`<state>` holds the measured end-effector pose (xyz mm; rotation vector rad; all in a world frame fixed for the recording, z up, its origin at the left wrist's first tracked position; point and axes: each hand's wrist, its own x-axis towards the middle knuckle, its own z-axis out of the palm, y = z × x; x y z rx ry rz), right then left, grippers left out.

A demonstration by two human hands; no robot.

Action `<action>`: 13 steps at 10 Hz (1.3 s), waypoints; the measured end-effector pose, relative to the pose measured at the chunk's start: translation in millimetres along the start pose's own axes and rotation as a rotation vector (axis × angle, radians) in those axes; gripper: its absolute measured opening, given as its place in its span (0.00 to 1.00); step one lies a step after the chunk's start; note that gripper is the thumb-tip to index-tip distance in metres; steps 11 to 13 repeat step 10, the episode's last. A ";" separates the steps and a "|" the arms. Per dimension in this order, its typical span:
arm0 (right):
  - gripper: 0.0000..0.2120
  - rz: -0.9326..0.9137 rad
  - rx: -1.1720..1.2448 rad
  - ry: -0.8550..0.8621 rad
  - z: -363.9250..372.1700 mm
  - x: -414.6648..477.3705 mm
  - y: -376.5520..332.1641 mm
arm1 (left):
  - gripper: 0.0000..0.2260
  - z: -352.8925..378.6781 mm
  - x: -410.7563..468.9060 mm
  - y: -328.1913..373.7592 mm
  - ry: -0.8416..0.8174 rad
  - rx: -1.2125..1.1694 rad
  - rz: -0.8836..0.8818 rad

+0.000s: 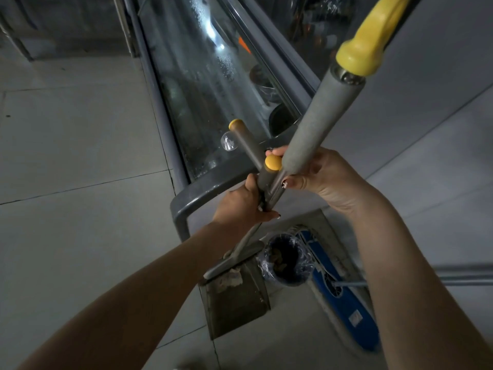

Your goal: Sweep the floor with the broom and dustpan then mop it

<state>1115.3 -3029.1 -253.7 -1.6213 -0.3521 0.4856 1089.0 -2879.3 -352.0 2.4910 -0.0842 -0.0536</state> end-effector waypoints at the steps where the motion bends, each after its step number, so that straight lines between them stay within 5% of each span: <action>1: 0.26 0.003 -0.001 0.002 3.8 -4.5 1.4 | 0.34 3.8 -5.3 -1.3 0.022 -0.031 -0.005; 6: 0.17 0.008 0.060 0.184 28.4 -22.2 5.1 | 0.34 -26.8 -44.1 3.8 -0.053 -0.490 -0.129; 8: 0.16 0.071 0.079 0.191 42.2 -45.7 -16.8 | 0.27 -72.0 -79.3 20.5 0.028 -0.707 -0.252; 10: 0.21 0.066 0.139 0.583 65.3 -85.2 -63.2 | 0.22 -141.1 -99.6 52.4 0.172 -0.866 -0.186; 13: 0.21 0.066 0.139 0.583 65.3 -85.2 -63.2 | 0.22 -141.1 -99.6 52.4 0.172 -0.866 -0.186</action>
